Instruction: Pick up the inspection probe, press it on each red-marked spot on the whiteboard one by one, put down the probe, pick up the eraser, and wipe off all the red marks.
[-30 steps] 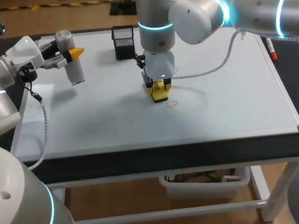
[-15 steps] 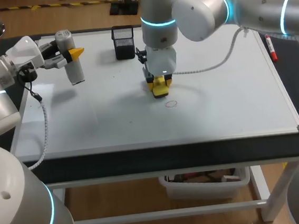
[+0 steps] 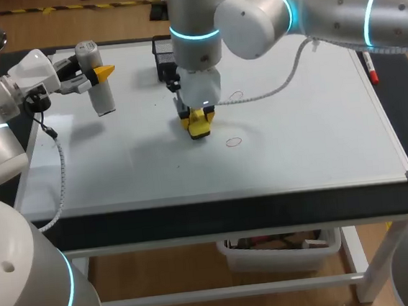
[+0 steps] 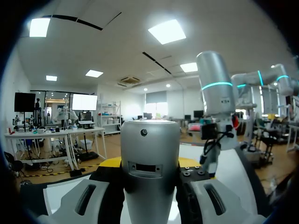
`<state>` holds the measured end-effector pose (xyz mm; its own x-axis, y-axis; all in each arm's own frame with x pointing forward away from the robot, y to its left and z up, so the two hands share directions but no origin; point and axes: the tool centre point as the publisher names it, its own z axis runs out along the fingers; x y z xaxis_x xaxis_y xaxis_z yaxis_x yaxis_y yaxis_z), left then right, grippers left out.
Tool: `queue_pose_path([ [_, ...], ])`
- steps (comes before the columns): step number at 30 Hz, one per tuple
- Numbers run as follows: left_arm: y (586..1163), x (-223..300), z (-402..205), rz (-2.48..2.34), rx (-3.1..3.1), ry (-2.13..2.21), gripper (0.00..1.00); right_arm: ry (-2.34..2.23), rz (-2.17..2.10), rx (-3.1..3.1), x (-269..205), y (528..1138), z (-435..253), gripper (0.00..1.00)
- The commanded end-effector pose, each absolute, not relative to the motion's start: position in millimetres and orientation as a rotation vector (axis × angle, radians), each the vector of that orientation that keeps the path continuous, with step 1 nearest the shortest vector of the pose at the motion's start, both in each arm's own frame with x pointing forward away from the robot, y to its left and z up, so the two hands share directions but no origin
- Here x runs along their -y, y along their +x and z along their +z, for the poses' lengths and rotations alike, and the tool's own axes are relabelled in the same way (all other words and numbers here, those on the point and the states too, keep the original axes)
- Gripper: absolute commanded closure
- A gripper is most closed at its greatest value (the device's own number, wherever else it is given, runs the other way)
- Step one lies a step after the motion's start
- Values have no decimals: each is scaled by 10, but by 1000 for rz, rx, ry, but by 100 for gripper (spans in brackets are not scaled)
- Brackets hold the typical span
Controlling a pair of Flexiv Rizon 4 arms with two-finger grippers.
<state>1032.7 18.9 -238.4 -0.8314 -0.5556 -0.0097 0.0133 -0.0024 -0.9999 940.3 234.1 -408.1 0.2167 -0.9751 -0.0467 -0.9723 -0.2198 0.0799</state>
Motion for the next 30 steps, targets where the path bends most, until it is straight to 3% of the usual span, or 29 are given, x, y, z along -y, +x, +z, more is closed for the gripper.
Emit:
queue_pose_path([
  [1, 10326, -182, -2390, -1889, -1869, -557, 100, 2431, -133, 1920, -2417, 9445, -4192, 100],
  [30, 10326, -182, -2390, -1889, -1869, -557, 100, 2326, -106, 2001, -1937, 9550, -4346, 100],
])
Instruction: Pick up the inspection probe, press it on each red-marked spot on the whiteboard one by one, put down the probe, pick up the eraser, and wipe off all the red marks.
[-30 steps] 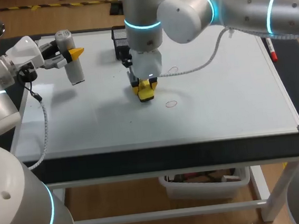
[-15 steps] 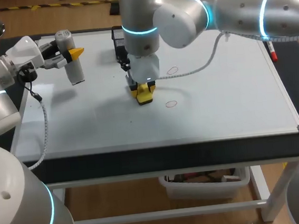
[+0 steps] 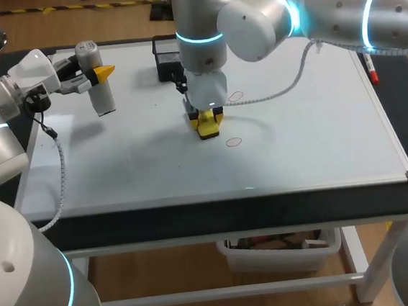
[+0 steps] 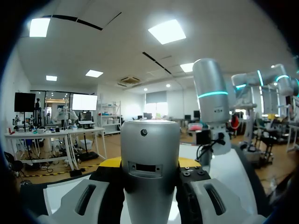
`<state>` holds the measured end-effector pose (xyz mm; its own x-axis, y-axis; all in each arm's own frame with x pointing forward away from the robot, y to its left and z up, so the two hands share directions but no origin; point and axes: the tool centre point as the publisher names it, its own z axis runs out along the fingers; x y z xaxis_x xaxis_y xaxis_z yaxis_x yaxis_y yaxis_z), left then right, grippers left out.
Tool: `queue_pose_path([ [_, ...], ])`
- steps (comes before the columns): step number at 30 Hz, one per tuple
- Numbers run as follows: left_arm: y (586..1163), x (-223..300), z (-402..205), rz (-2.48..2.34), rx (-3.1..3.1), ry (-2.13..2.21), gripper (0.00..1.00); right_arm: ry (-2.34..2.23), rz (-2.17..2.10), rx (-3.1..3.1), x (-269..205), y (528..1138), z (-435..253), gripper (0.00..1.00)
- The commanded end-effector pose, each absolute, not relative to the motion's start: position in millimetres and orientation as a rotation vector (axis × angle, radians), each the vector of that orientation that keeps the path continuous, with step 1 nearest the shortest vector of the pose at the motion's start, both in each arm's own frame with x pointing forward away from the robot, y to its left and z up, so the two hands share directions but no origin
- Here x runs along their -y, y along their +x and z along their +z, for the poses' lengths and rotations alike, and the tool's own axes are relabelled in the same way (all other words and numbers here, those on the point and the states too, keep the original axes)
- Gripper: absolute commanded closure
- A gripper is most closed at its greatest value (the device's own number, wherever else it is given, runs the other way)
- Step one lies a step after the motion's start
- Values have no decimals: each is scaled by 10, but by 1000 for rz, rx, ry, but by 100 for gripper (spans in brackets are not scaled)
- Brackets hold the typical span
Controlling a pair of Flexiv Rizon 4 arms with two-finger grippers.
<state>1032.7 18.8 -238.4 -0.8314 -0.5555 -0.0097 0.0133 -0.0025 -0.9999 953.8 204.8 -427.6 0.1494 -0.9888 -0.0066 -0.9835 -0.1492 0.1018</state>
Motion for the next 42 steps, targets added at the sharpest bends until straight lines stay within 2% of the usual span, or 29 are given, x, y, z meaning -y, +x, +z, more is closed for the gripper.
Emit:
queue_pose_path([
  [1, 10326, -182, -2390, -1889, -1869, -557, 100, 2321, -105, 2004, -1917, 9555, -4349, 100],
  [20, 10326, -182, -2390, -1889, -1869, -557, 100, 2282, -89, 2043, -1742, 9659, -4255, 100],
  [30, 10326, -182, -2390, -1889, -1869, -557, 100, 2393, -84, 1983, -2124, 9703, -3978, 100],
  [42, 10326, -182, -2390, -1889, -1869, -557, 100, 2421, -107, 1882, -2464, 9616, -4157, 100],
])
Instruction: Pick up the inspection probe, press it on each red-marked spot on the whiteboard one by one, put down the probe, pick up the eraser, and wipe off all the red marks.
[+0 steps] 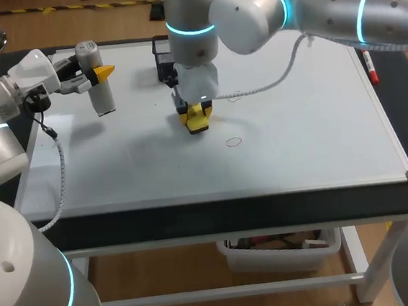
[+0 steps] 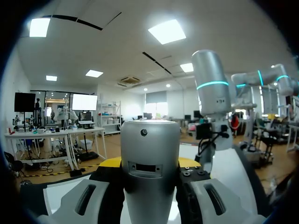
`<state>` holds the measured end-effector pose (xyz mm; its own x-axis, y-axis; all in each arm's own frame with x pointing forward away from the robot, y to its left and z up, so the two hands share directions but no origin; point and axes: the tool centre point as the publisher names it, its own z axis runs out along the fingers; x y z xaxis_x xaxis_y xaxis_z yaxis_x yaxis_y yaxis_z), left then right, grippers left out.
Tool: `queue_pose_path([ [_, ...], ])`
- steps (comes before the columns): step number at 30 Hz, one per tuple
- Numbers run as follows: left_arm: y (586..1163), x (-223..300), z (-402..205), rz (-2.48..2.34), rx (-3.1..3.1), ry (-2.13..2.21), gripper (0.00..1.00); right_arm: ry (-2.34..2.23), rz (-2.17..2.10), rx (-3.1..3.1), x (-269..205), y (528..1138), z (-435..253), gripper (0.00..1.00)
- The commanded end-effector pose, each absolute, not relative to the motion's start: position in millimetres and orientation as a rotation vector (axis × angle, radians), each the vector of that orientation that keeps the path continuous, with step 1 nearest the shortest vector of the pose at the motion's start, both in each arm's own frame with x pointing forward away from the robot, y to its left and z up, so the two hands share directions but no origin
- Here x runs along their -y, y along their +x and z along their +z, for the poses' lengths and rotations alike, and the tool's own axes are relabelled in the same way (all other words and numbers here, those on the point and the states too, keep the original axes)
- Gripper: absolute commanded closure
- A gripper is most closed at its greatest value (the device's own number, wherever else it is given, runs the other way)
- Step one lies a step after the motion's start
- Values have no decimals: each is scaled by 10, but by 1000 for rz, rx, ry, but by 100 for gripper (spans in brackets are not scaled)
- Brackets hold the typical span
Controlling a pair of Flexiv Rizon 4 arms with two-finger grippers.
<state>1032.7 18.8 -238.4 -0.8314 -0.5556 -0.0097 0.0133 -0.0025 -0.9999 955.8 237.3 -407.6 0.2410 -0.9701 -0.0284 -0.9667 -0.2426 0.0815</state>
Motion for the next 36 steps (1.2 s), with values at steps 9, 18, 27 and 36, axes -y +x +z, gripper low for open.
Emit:
queue_pose_path([
  [9, 10326, -182, -2390, -1889, -1869, -557, 100, 2398, -123, 1874, -2360, 9601, -4266, 100],
  [18, 10326, -182, -2390, -1889, -1869, -557, 100, 2353, -155, 1905, -2208, 9628, -4336, 100],
  [27, 10326, -182, -2390, -1889, -1869, -557, 100, 2316, -159, 1948, -2011, 9630, -4342, 100],
  [36, 10326, -182, -2390, -1889, -1869, -557, 100, 2286, -156, 1988, -1834, 9626, -4332, 100],
])
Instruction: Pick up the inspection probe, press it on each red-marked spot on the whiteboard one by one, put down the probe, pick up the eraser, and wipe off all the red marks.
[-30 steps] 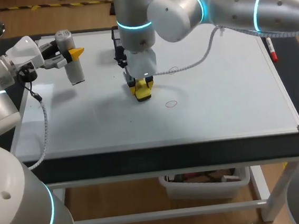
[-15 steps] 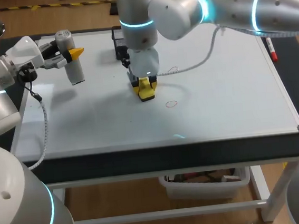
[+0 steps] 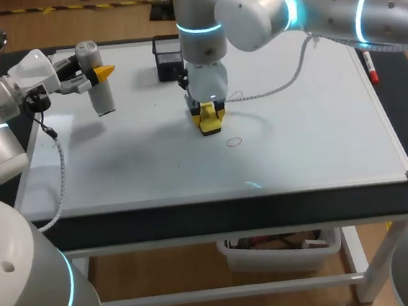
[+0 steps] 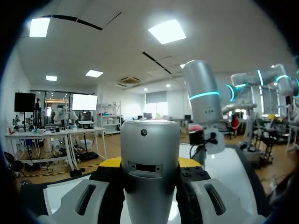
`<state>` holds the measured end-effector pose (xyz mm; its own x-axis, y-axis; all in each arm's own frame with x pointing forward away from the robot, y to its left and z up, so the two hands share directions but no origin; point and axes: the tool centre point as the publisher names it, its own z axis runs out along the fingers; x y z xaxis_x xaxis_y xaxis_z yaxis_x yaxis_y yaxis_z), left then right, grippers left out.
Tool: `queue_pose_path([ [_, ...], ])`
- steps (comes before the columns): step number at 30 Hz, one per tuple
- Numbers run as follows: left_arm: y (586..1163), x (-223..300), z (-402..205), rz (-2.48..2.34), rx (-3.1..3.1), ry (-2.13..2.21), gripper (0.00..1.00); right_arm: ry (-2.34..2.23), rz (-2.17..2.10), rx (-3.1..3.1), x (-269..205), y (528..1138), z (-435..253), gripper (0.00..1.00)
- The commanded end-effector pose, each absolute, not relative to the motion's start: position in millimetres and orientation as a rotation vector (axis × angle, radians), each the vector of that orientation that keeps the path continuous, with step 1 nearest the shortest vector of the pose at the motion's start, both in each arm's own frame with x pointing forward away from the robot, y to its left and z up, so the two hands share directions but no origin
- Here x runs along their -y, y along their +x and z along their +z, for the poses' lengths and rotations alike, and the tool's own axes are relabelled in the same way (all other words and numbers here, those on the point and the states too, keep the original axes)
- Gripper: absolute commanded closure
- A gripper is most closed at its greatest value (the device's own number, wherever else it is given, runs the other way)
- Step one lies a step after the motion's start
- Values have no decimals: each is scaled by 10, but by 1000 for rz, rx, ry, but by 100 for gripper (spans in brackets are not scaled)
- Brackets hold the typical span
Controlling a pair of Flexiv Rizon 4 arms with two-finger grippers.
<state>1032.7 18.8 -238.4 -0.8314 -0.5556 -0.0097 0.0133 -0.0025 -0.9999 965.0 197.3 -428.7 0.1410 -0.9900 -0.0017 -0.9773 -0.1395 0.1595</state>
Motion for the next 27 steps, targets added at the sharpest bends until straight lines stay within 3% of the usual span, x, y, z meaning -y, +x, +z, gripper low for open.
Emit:
queue_pose_path([
  [1, 10326, -182, -2390, -1889, -1869, -557, 100, 2281, -154, 1994, -1809, 9628, -4331, 100],
  [16, 10326, -182, -2390, -1889, -1869, -557, 100, 2273, -140, 2040, -1695, 9650, -4196, 100],
  [27, 10326, -182, -2390, -1889, -1869, -557, 100, 2358, -136, 1975, -2012, 9696, -3940, 100],
])
